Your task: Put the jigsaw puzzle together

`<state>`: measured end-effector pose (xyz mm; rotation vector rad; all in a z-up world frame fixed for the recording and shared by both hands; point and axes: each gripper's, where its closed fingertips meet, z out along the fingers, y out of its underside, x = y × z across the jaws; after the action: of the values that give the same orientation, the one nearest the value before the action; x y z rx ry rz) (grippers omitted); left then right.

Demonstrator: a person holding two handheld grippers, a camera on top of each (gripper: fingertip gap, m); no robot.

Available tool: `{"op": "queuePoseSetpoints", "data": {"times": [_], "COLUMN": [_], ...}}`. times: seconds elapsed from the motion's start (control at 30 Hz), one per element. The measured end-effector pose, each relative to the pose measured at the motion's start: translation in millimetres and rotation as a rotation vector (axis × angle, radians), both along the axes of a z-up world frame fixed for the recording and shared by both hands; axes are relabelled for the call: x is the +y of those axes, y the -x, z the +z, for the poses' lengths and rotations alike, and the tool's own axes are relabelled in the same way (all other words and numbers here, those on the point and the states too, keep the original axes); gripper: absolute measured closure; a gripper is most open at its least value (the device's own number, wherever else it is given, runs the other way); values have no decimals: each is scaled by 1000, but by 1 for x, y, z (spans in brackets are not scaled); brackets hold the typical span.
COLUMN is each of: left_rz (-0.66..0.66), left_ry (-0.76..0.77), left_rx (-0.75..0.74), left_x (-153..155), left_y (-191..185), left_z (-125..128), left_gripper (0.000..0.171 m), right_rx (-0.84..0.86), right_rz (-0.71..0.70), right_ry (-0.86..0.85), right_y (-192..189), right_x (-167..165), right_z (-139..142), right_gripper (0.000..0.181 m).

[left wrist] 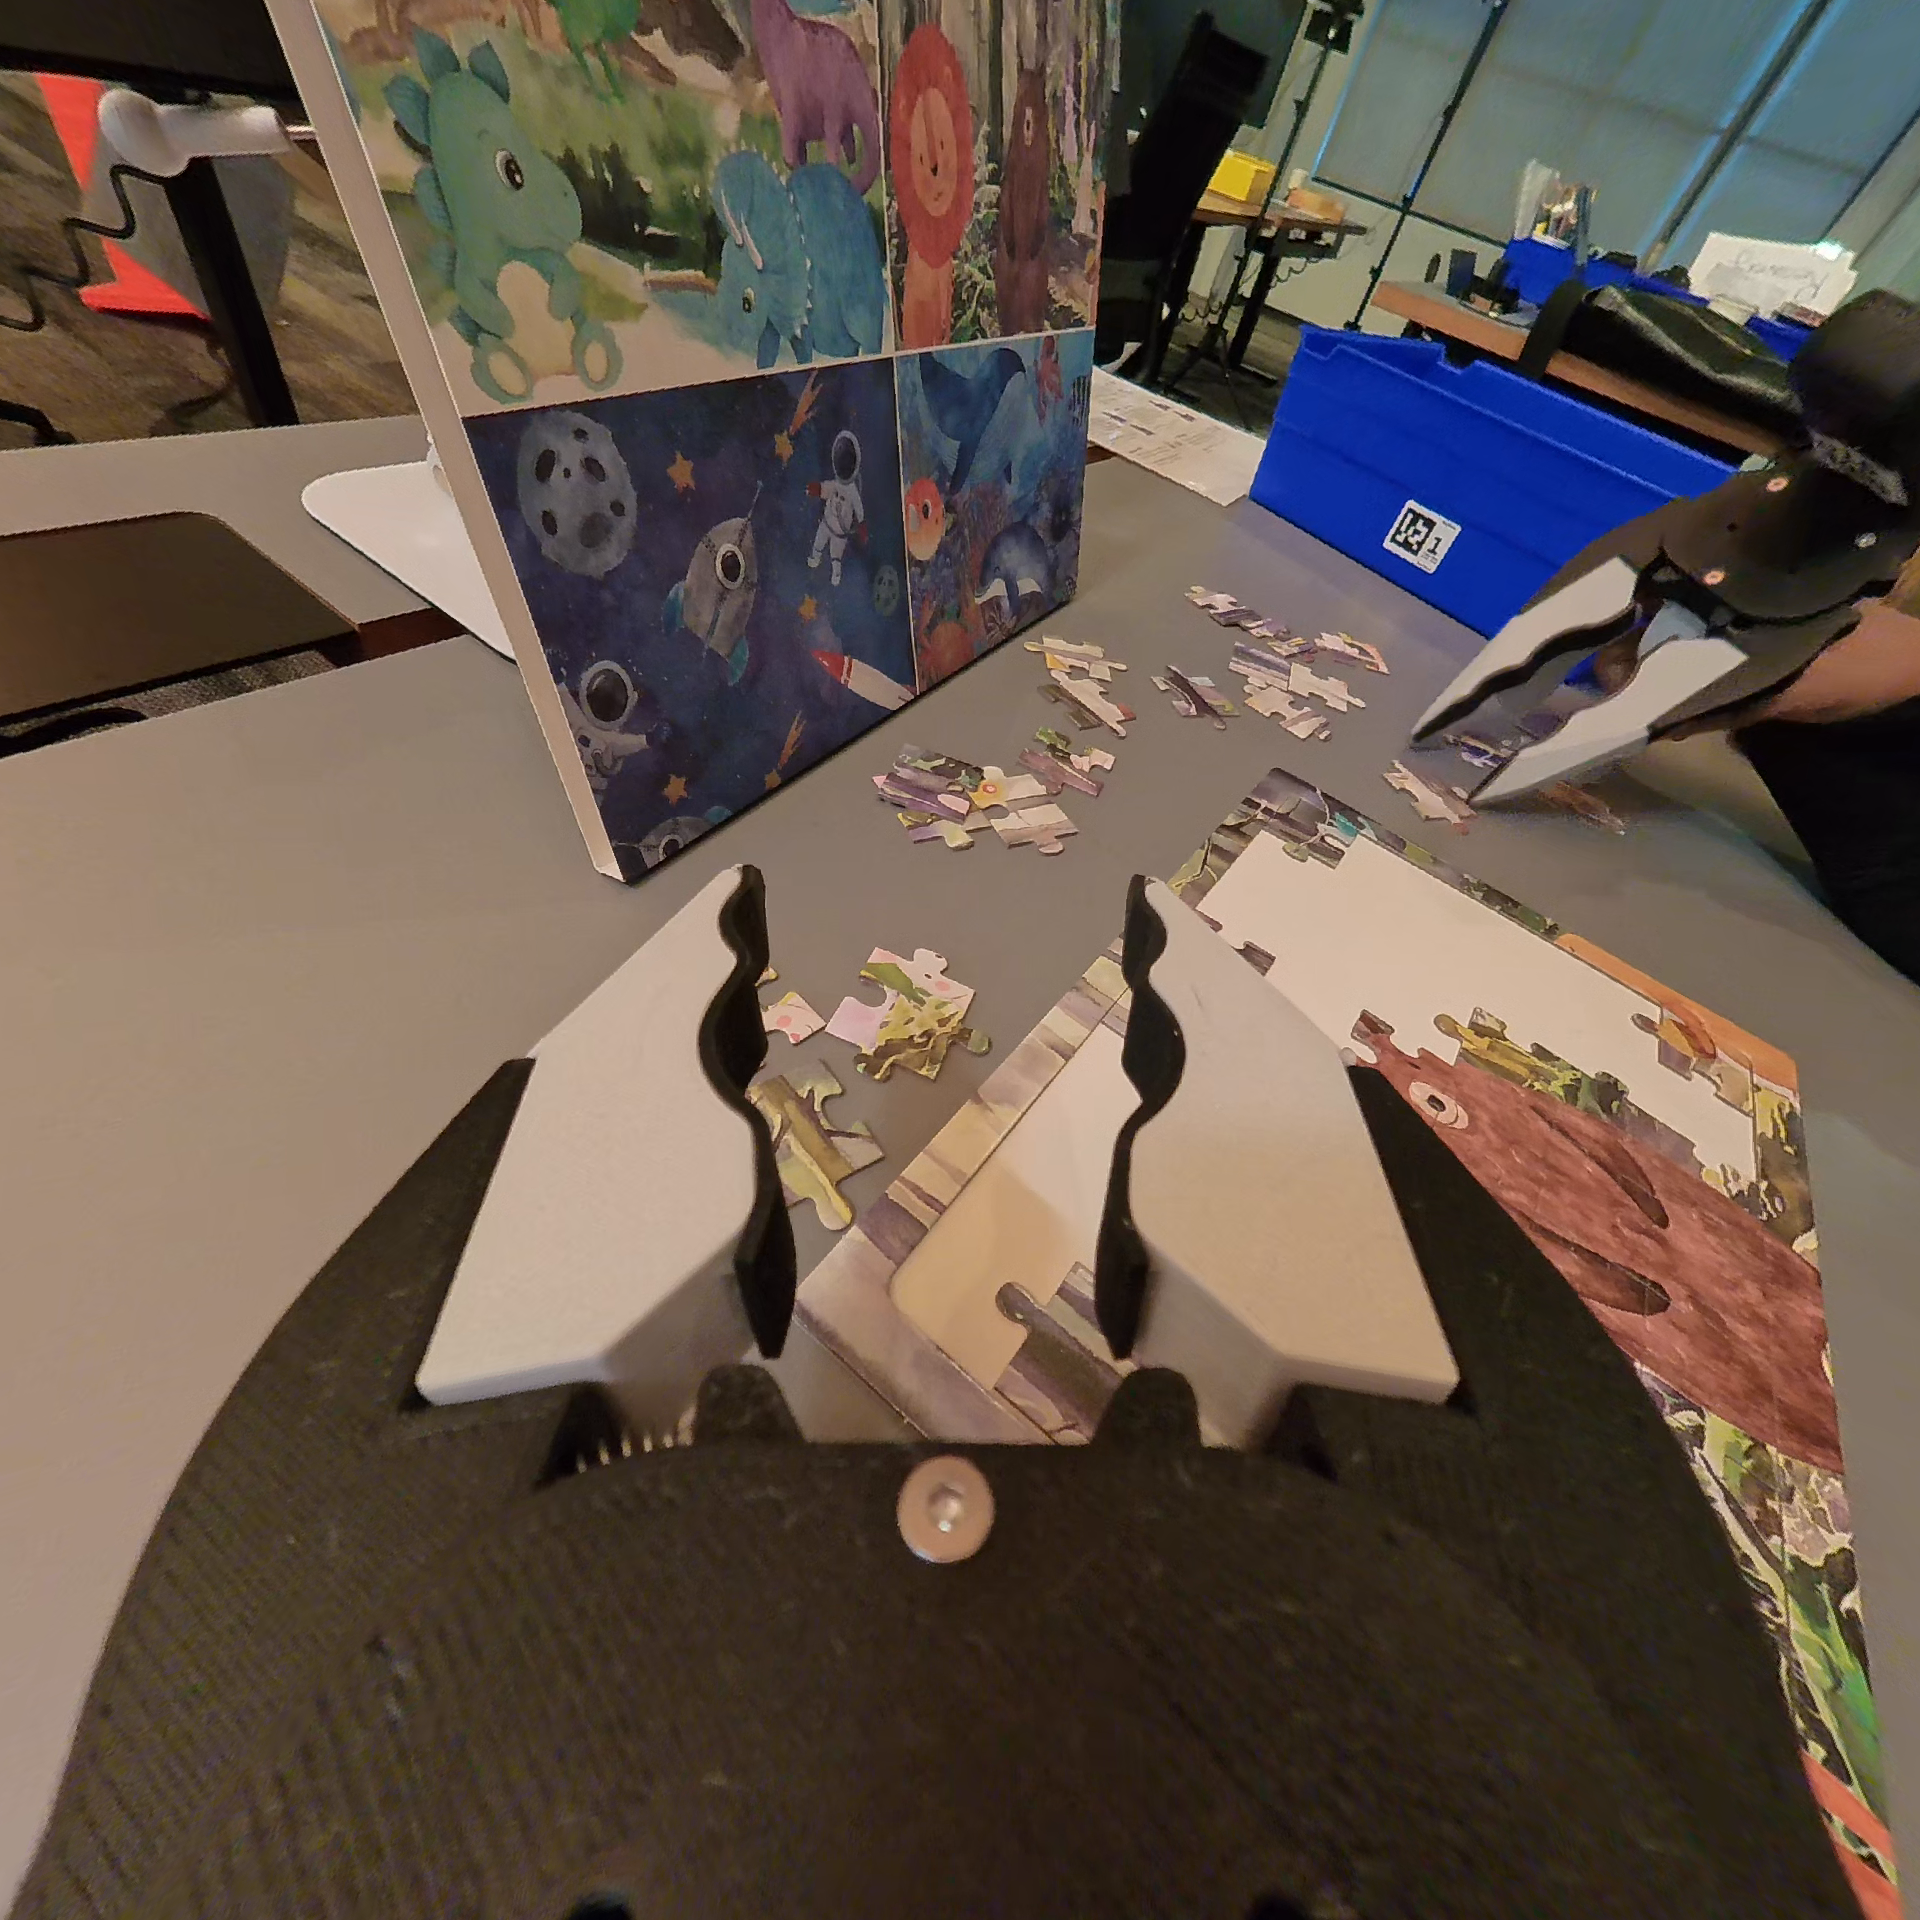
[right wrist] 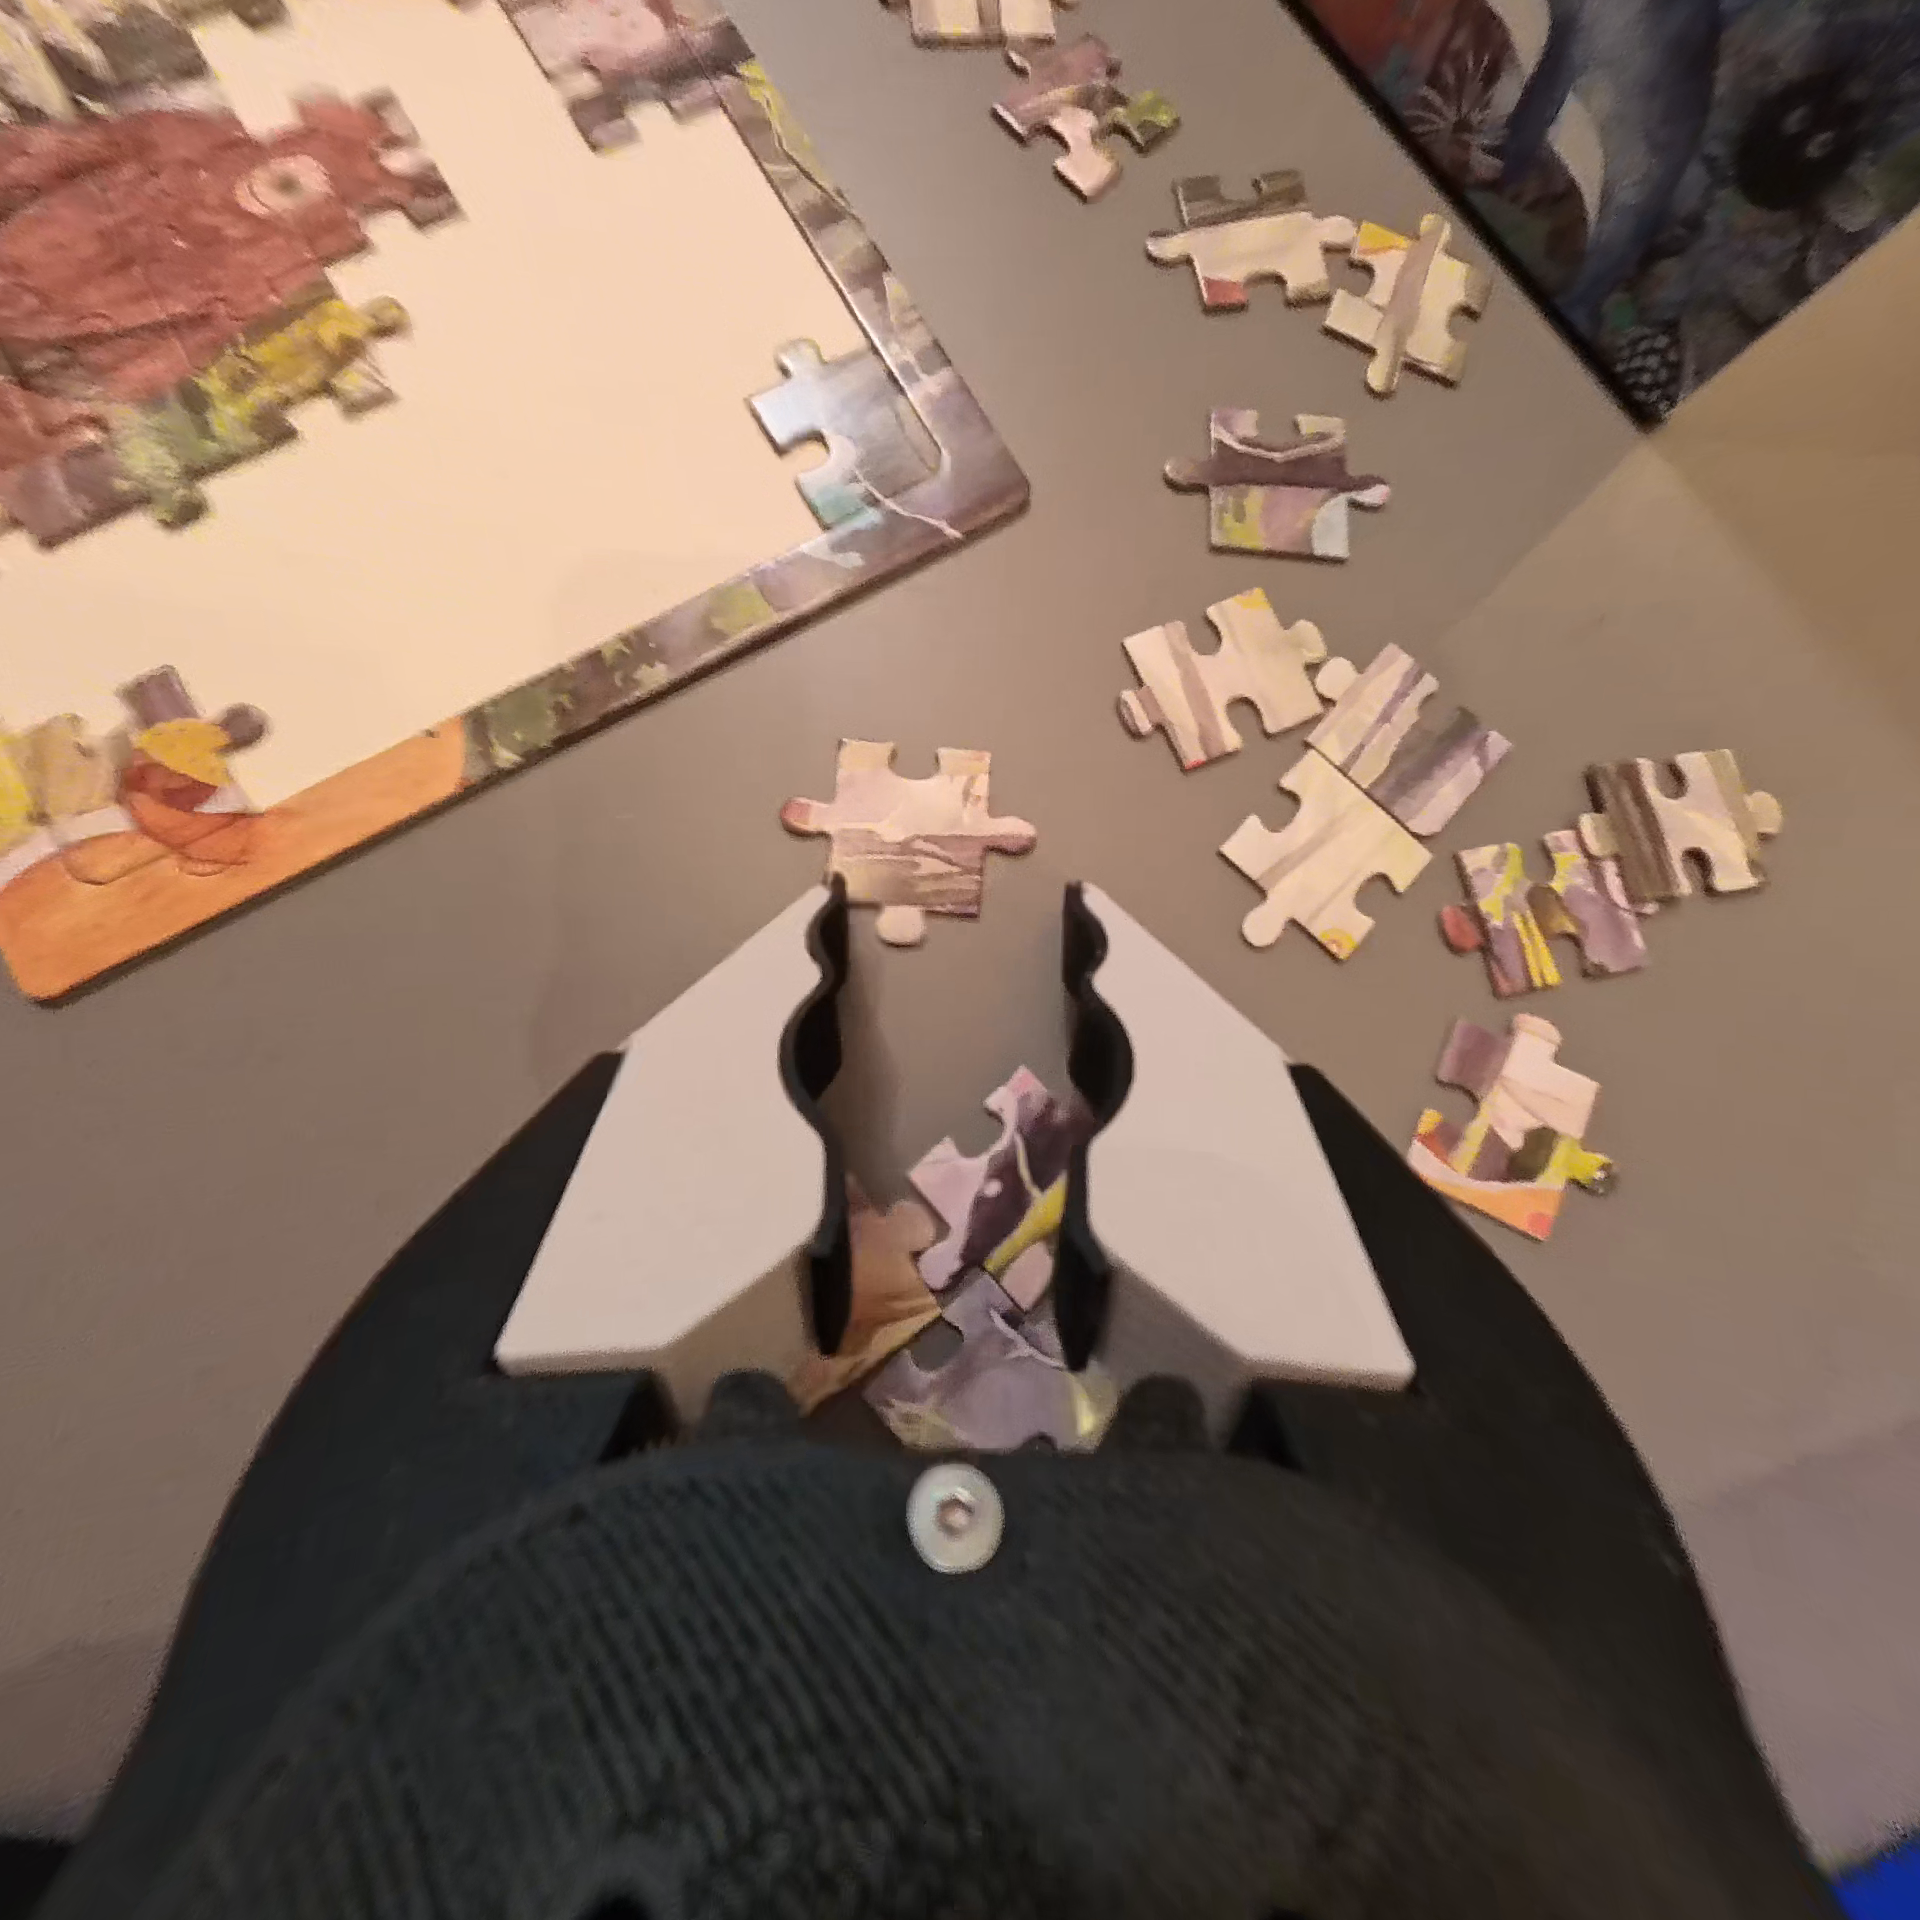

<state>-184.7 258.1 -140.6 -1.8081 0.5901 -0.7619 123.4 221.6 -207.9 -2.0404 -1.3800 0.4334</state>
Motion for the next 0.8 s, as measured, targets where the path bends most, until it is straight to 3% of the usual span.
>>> {"op": "queuePoseSetpoints", "data": {"times": [0.2, 0.43, 0.8], "left_rz": [0, 1, 0], "left_ry": [0, 1, 0], "left_rx": [1, -1, 1], "left_x": [0, 0, 0], "left_y": [0, 0, 0], "left_z": [0, 0, 0], "left_gripper": [104, 104, 104], "right_rx": [43, 16, 52], "right_rz": [42, 14, 26], "right_ry": [40, 76, 34], "right_y": [13, 14, 16], "right_x": [-10, -8, -6], "right_z": [2, -5, 7], "right_gripper": [133, 152, 153]}}
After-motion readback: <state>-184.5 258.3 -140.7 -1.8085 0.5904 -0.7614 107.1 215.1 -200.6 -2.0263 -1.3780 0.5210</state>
